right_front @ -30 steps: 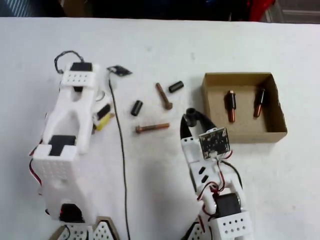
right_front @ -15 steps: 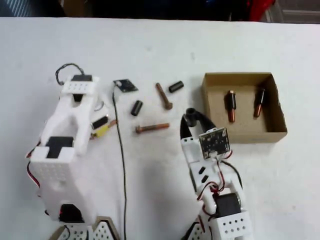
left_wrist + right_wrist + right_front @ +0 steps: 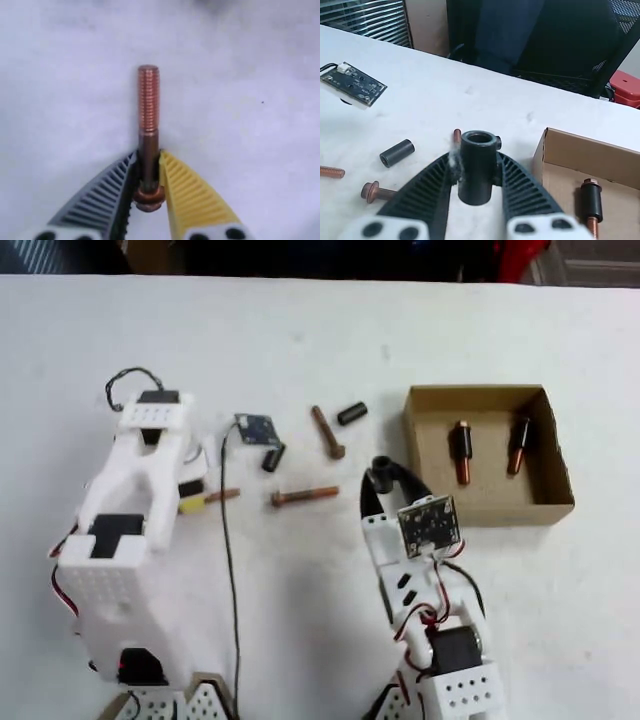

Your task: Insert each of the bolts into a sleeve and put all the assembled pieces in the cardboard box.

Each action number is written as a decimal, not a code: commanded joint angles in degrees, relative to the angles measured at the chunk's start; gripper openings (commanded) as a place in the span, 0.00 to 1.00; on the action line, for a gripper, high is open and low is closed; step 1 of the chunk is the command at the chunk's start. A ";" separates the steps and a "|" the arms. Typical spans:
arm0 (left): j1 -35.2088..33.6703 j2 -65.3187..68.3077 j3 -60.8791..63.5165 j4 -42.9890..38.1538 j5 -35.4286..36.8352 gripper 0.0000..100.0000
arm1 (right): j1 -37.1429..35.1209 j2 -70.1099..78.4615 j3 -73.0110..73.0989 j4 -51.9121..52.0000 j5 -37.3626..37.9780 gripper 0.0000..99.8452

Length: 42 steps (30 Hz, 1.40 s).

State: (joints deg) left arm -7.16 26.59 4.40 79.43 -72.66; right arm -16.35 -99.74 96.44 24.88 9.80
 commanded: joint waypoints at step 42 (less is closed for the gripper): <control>1.80 -2.59 -22.07 20.13 11.34 0.14 | 0.04 -0.66 0.53 0.40 -0.09 0.02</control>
State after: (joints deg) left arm -5.93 26.68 -15.03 97.45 -63.78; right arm -16.35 -99.74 96.44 24.88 9.80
